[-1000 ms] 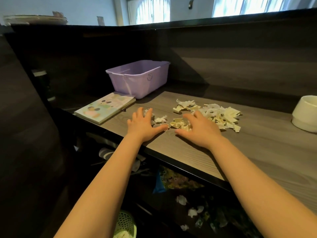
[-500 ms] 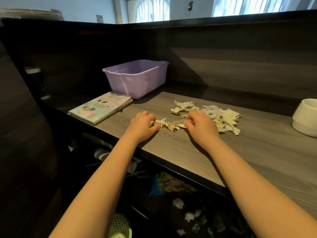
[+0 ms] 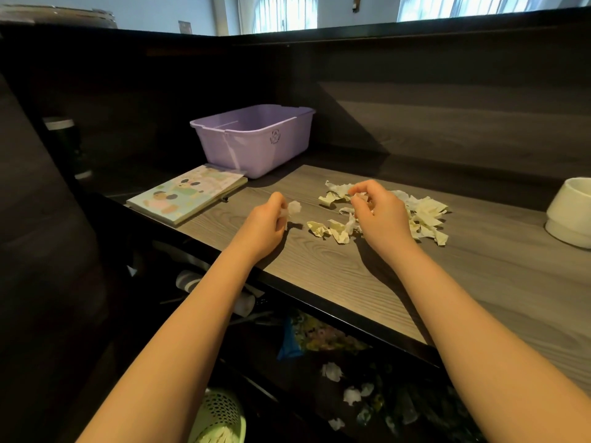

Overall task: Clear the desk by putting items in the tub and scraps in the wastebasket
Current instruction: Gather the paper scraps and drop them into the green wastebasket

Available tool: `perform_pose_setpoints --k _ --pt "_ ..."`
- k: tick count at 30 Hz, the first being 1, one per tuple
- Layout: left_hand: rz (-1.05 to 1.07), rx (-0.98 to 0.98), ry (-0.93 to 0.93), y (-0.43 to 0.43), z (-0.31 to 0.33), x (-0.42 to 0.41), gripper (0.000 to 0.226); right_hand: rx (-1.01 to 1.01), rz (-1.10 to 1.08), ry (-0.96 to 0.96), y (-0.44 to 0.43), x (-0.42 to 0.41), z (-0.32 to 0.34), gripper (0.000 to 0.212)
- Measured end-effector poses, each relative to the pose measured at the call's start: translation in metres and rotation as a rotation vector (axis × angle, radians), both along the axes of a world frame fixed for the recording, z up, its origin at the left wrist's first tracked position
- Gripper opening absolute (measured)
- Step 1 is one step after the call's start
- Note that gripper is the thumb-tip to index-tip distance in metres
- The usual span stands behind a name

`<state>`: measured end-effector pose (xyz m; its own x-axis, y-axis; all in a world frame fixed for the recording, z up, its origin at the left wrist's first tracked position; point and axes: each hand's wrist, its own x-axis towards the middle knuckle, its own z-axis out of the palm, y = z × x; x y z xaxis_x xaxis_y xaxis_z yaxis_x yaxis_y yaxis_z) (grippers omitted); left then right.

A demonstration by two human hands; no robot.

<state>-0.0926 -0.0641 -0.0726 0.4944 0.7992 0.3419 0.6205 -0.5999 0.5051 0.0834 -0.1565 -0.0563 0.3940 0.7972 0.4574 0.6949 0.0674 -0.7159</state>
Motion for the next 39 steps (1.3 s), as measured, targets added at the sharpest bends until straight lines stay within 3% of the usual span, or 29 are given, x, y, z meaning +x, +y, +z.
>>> perform_pose_setpoints --k 2,6,12,23,32,39 --pt "0.008 0.005 0.02 0.001 -0.001 0.0 0.024 0.007 -0.002 -0.007 -0.001 0.0 0.0 0.011" --pt "0.016 0.037 0.043 0.003 -0.004 0.001 0.017 0.025 -0.004 0.038 -0.003 0.001 0.003 0.017" --pt "0.021 0.067 -0.135 -0.001 0.001 -0.006 0.017 0.0 0.026 -0.012 -0.004 -0.005 0.007 0.018" --pt "0.096 0.048 -0.301 -0.02 0.016 -0.02 0.019 -0.047 0.081 -0.15 -0.012 -0.029 0.004 0.016" --pt "0.122 0.128 -0.415 -0.042 0.046 -0.042 0.02 0.064 0.098 -0.146 -0.026 -0.054 0.029 0.019" --pt "0.129 0.099 -0.526 -0.074 0.035 -0.093 0.019 0.105 0.165 -0.207 -0.038 -0.106 0.02 0.018"
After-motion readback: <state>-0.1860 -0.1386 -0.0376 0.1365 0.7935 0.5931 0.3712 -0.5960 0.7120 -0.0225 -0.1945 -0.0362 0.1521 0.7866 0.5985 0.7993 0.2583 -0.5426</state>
